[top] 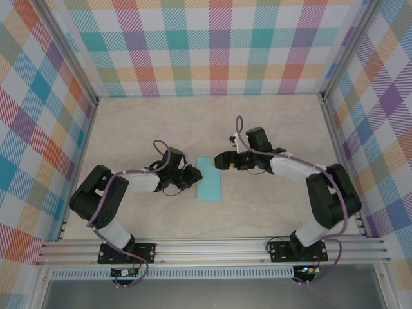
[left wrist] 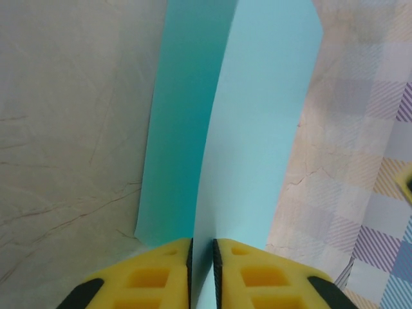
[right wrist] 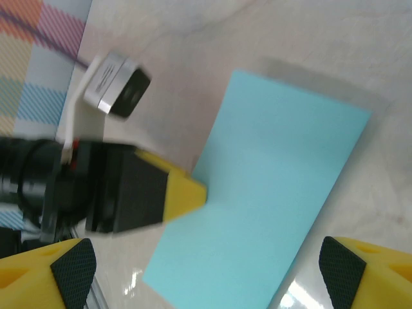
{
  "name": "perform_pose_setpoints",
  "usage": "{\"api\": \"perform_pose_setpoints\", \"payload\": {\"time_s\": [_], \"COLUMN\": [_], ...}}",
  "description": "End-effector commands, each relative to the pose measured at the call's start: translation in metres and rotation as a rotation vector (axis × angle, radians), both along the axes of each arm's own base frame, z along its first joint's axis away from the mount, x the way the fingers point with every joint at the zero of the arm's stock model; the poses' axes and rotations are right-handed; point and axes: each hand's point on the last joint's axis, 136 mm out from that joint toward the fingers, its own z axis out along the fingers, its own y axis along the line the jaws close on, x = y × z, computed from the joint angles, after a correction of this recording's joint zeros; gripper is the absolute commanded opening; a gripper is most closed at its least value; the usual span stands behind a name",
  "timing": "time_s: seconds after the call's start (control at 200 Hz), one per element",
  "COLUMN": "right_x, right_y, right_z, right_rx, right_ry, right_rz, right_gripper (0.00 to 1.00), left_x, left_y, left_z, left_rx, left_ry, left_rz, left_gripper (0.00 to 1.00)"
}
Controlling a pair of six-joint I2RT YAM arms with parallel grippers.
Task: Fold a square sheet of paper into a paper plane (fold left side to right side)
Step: Third fold the triangle at the center of the table.
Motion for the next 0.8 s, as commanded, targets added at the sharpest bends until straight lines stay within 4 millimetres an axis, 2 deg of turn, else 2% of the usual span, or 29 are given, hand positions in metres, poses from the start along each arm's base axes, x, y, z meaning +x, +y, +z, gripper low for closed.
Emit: {"api": "perform_pose_setpoints", "payload": {"time_s": [0.0,0.185,0.295,0.41,0.565,0.795], "right_x": [-0.032,-0.087,-0.101,-0.117,-0.112,-0.103], "right_y": [-0.01,-0.011,-0.011,0.001,0.017,0.048], "right_z": [-0.011,-0.018,-0.018,-0.02,-0.03,-0.044], "right_rx": [-0.089,-0.211,-0.31,-0.432,-0.556,-0.619], "right_ry": [-0.117,-0.347,-0.454,-0.58,-0.677,-0.733], "right_rz": [0.061,0.158,0.169,0.248,0.287,0.352], "right_gripper": [0.9,0.89,0.89,0.88,0.88,0.82], "left_x": [0.002,0.002,0.001,0.001,0.001,0.0], "left_y": [-0.007,-0.01,-0.01,-0.012,-0.013,-0.016], "left_z": [0.012,0.014,0.012,0.014,0.014,0.014], "left_rx": [-0.009,-0.009,-0.004,-0.003,0.0,-0.01], "left_ry": [-0.015,-0.016,-0.01,-0.011,-0.01,-0.006], "left_rz": [-0.013,-0.021,-0.022,-0.023,-0.027,-0.036], "left_gripper": [0.13,0.05,0.03,0.01,0.0,0.0]}}
